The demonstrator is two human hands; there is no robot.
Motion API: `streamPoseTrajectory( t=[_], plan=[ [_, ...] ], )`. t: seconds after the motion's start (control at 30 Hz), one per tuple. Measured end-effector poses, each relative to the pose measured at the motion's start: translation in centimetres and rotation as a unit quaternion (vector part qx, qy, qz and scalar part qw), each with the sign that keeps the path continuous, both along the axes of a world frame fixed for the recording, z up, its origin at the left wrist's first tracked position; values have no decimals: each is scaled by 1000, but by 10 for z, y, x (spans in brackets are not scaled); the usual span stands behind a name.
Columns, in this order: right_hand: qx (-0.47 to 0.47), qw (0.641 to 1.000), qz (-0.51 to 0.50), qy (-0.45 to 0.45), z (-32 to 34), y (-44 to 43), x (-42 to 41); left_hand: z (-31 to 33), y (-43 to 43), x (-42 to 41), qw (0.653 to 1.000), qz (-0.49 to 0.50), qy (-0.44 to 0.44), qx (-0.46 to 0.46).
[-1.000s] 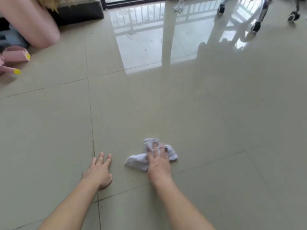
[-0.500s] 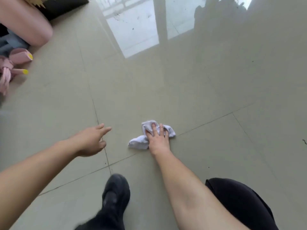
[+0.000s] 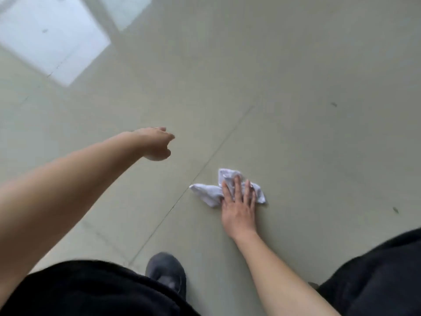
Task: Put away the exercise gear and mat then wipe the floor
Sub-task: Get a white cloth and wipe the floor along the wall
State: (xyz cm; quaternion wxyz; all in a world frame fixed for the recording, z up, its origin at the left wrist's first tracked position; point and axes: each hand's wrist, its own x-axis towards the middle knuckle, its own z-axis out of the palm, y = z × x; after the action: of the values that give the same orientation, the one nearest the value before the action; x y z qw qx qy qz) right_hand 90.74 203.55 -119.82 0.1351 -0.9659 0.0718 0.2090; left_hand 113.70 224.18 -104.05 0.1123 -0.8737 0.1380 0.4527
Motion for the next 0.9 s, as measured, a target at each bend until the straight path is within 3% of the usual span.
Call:
streamPoseTrajectory(
  t=[0.1, 0.23, 0.37, 0.5, 0.63, 0.8, 0.9],
  plan=[
    [-20, 981, -193, 13, 2, -42, -25, 1, -68, 48, 995, -94, -20, -12],
    [-20, 910, -414, 26, 9, -67, -60, 7, -173, 34, 975, -212, -26, -60],
    [-17, 909, -415, 36, 21, -15, -68, -12, -247, -35, 940, -320, 53, -108],
    [-20, 939, -342, 17, 21, 19, -90, -36, -292, -75, 916, -387, 97, -35],
    [11, 944, -328, 12, 26, -2, -131, -46, -302, -99, 899, -433, 59, -33],
    [-56, 876, -478, -5, 3, -149, -172, -73, -289, -102, 894, -441, 35, -67],
    [-52, 832, -552, 6, 0, -207, -147, -79, -281, -105, 902, -426, 29, -60]
  ],
)
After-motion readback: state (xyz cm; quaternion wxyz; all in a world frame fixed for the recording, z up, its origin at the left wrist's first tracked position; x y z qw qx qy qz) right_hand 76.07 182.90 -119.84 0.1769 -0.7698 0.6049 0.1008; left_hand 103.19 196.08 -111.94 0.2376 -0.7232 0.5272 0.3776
